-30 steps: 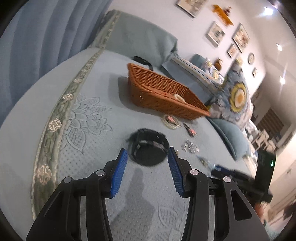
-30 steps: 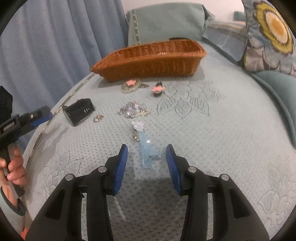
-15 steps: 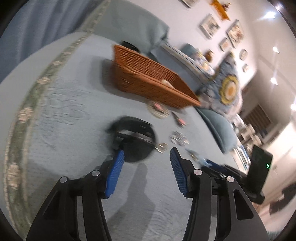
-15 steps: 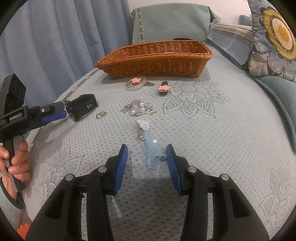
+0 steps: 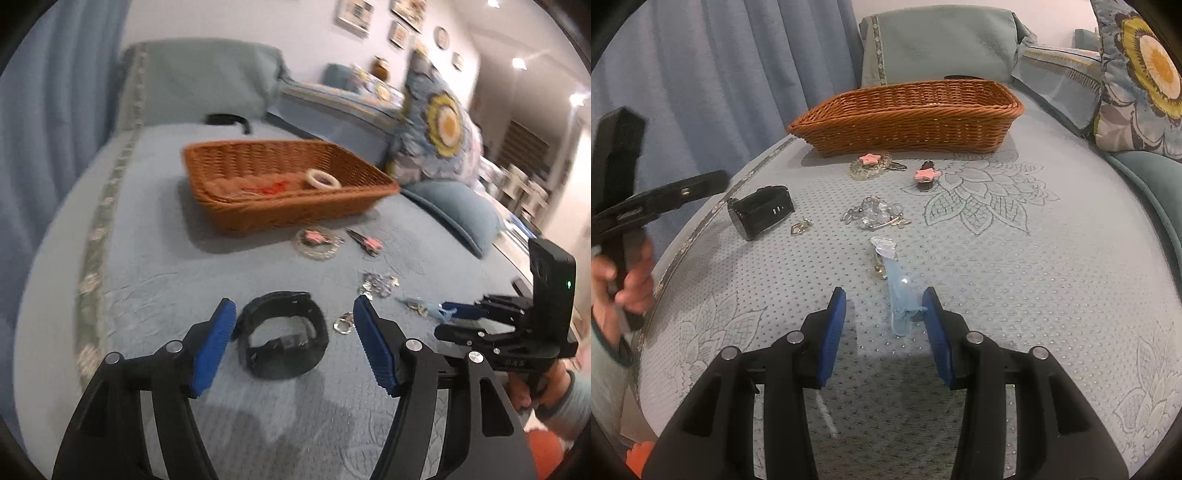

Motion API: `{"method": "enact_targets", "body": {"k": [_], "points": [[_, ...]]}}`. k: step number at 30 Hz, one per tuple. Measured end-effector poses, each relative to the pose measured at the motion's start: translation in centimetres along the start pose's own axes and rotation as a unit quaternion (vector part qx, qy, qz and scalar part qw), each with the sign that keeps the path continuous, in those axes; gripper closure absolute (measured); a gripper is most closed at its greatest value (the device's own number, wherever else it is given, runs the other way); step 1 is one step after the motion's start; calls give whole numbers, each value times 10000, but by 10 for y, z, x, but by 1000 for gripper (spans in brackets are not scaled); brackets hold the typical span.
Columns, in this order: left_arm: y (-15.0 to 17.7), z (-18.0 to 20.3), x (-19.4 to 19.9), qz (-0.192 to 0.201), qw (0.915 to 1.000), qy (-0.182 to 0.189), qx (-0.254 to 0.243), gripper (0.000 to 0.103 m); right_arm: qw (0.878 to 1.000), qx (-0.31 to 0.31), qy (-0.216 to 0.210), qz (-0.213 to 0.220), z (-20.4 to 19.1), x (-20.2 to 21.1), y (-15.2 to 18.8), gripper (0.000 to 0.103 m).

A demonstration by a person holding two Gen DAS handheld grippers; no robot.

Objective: Organize jewelry
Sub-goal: 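Grasp the black watch with the left tool while the right tool grasps the clear blue clip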

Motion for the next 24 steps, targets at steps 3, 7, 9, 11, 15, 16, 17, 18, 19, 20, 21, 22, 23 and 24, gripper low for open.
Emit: {"method": "enact_targets", "body": {"k": [3, 7, 9, 11, 15, 16, 17, 18, 19, 20, 21, 22, 23, 24], "points": [[9, 6, -14, -332, 9989, 0, -321, 52, 10000, 21, -33, -23, -1, -1, 0, 63], [26, 10, -10, -432, 9977, -136, -512, 52, 10000, 23, -51, -25, -2, -2, 0, 63], [34, 12, -5, -450, 9977, -127, -497, 52, 10000, 25, -61, -23, -2, -2, 0, 63], [40, 13, -2, -448, 9972, -250, -535, 57, 10000, 41, -57, -26, -1, -2, 0, 63], [44, 7, -7, -409, 9971, -526, -370, 69, 10000, 73, -15, -27, -2, -2, 0, 63], [44, 6, -8, -387, 9974, -540, -280, 73, 10000, 70, -18, -25, -2, -2, 0, 63], [44, 2, -10, -341, 9978, -548, -134, 79, 10000, 65, -19, -20, -2, -2, 0, 63], [43, 0, -11, -320, 9979, -560, -60, 83, 10000, 65, -13, -14, -2, -2, 0, 63], [43, -1, -11, -293, 9980, -566, 10, 85, 10000, 66, 5, -7, -2, -2, 0, 63], [44, -2, -10, -254, 9978, -608, 19, 86, 10000, 68, 41, 4, -2, -2, 0, 63], [44, -1, -10, -245, 9976, -655, 13, 89, 9999, 76, 79, 8, -1, -2, 0, 64], [45, -1, -10, -245, 9973, -699, 11, 89, 9999, 84, 122, 10, -1, -2, 0, 64], [46, 0, -10, -240, 9966, -785, 0, 89, 9998, 88, 170, 18, -1, -1, 0, 64], [46, 1, -10, -238, 9963, -825, -6, 89, 9996, 79, 257, 12, 1, -2, -1, 64]]}}
Point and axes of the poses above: each gripper's, at about its wrist camera, not at the fingertips, and x roughly against the way its jaws point, z to its right, y to its underside, the point moved 9 cm from there along -x, roughly the way its jaws point, and after that the axes turned 3 degrees about -z, right-handed, at the moved point
